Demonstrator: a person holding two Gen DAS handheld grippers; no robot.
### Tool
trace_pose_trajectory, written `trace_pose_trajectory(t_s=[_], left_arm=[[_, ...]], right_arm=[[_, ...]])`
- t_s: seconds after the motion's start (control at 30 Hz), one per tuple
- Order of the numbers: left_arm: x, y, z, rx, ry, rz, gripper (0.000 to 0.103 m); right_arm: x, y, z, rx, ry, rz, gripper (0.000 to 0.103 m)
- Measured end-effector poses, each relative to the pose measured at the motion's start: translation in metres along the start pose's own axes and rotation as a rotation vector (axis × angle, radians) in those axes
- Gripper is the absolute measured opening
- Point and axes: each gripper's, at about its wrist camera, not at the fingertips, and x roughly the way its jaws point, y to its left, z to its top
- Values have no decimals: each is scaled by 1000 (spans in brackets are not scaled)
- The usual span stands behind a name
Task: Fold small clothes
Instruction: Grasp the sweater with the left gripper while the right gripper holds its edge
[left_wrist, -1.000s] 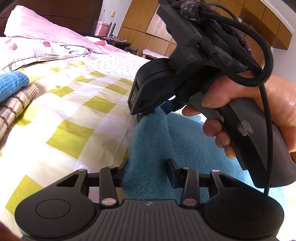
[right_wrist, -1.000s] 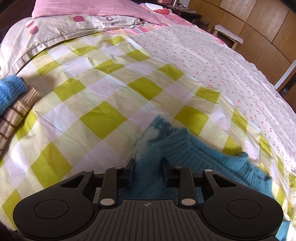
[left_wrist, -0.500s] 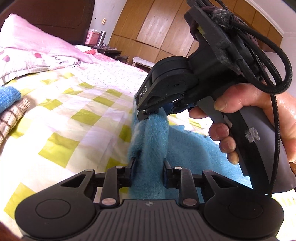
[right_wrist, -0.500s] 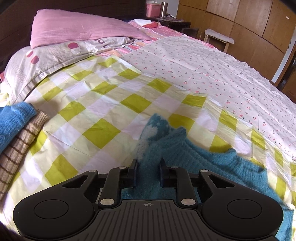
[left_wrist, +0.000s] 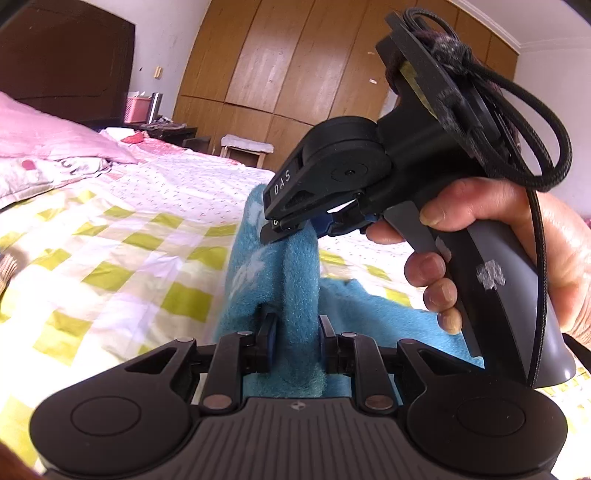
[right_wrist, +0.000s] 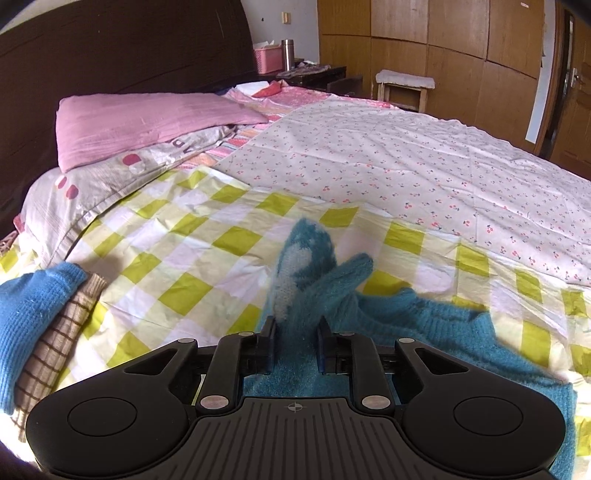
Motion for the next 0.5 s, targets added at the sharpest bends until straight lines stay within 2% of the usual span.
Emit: trace_pose_trajectory(t_s=[0.5], left_arm=[[18,-70,18,161,4,-81,26]], right_arm=[[-52,-95,-24,174,-77,4,20]])
